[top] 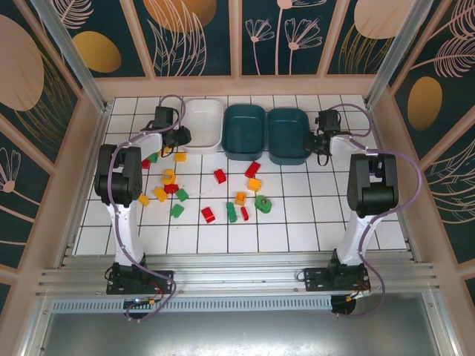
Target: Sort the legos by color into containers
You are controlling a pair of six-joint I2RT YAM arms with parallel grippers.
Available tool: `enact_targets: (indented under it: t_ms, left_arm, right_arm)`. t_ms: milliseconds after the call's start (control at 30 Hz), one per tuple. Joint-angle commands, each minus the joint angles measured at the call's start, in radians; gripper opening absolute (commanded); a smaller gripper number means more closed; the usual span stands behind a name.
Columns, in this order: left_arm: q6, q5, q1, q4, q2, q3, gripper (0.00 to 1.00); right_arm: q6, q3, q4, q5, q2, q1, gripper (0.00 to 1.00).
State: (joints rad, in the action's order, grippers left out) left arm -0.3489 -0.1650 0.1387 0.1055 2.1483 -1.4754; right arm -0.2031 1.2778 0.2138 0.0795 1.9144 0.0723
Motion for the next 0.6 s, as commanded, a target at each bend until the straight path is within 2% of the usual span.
enact_targets:
  t_ms: [0, 233, 400, 567]
  left_arm:
    - [0.003, 0.02, 0.017, -0.011, -0.05, 0.04, 0.26]
    - [-0.016, 0.051, 0.035, -0.044, -0.105, 0.121, 0.24]
    - [-0.027, 0.058, 0.034, -0.034, -0.114, 0.128, 0.27]
    - [-0.073, 0.037, 0.035, -0.046, -0.122, 0.144, 0.3]
  right_arm:
    - [-0.021, -0.011, -0.04, -0.022, 0.014, -0.009, 0.16]
    - [-0.06, -0.003, -0.071, -0.003, 0.028, -0.008, 0.09]
    - [0.031, 0.005, -0.052, 0.024, 0.026, -0.014, 0.06]
    - [0.097, -0.015, -0.042, 0.137, -0.003, -0.058, 0.05]
